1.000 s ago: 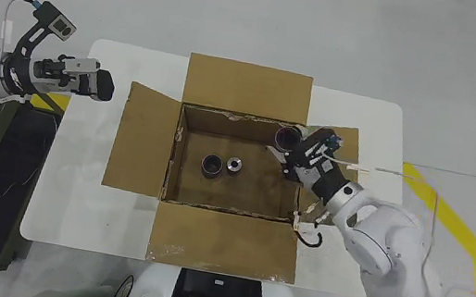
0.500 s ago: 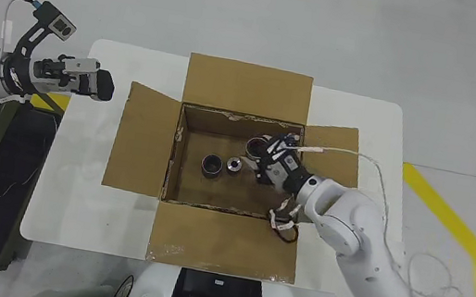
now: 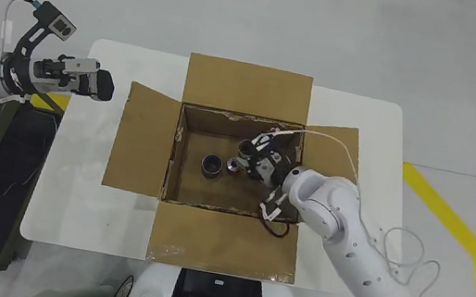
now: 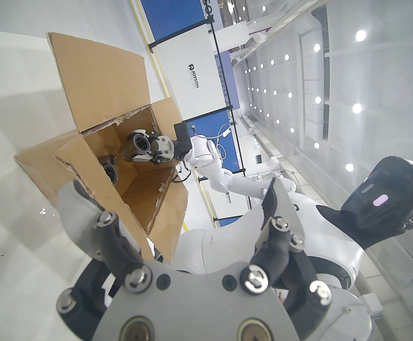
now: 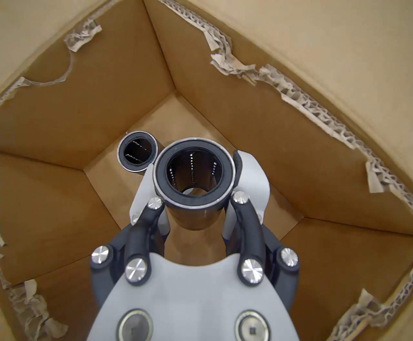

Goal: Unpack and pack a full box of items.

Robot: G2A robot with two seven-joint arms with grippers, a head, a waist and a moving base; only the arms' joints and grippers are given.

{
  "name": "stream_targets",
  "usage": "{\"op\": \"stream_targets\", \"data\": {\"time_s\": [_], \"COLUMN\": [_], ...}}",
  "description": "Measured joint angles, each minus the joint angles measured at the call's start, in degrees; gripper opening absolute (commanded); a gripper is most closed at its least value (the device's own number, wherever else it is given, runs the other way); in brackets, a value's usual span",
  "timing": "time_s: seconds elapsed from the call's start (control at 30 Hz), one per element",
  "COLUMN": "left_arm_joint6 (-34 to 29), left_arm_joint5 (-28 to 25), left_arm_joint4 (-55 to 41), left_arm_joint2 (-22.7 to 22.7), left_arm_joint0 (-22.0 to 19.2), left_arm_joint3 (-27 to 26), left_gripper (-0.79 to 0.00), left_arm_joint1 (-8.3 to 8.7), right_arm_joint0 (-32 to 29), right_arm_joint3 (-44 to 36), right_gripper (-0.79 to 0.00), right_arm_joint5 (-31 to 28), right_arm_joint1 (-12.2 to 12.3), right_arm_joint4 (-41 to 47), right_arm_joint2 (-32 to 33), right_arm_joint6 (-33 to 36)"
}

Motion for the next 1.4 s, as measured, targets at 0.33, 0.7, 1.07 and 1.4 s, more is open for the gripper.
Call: {"op": "stream_targets", "data": {"time_s": [0.33, 0.7, 1.07, 1.4], "left_arm_joint6": [0.00, 0.00, 0.00, 0.00], "left_arm_joint5": [0.00, 0.00, 0.00, 0.00], "left_arm_joint4": [0.00, 0.00, 0.00, 0.00], "left_arm_joint2": [0.00, 0.00, 0.00, 0.00], "left_arm_joint0": [0.00, 0.00, 0.00, 0.00], "left_arm_joint3": [0.00, 0.00, 0.00, 0.00], "left_gripper": [0.000, 0.000, 0.000, 0.000], "left_arm_joint1": [0.00, 0.00, 0.00, 0.00], "right_arm_joint0": [1.19, 2.58, 3.08, 2.45], "right_arm_joint3": [3.79, 7.03, 7.01, 1.99], "right_gripper": [-0.736, -0.483, -0.326, -0.262], "right_arm_joint5": [1.62, 1.43, 1.57, 2.38], "right_arm_joint1": [-0.64, -1.54, -1.92, -1.62], "right_arm_joint4": [-0.53, 0.34, -0.46, -3.37], "right_arm_joint2": [-0.27, -1.38, -1.32, 0.08], "right_arm_joint6": [1.18, 1.85, 3.28, 6.95]}}
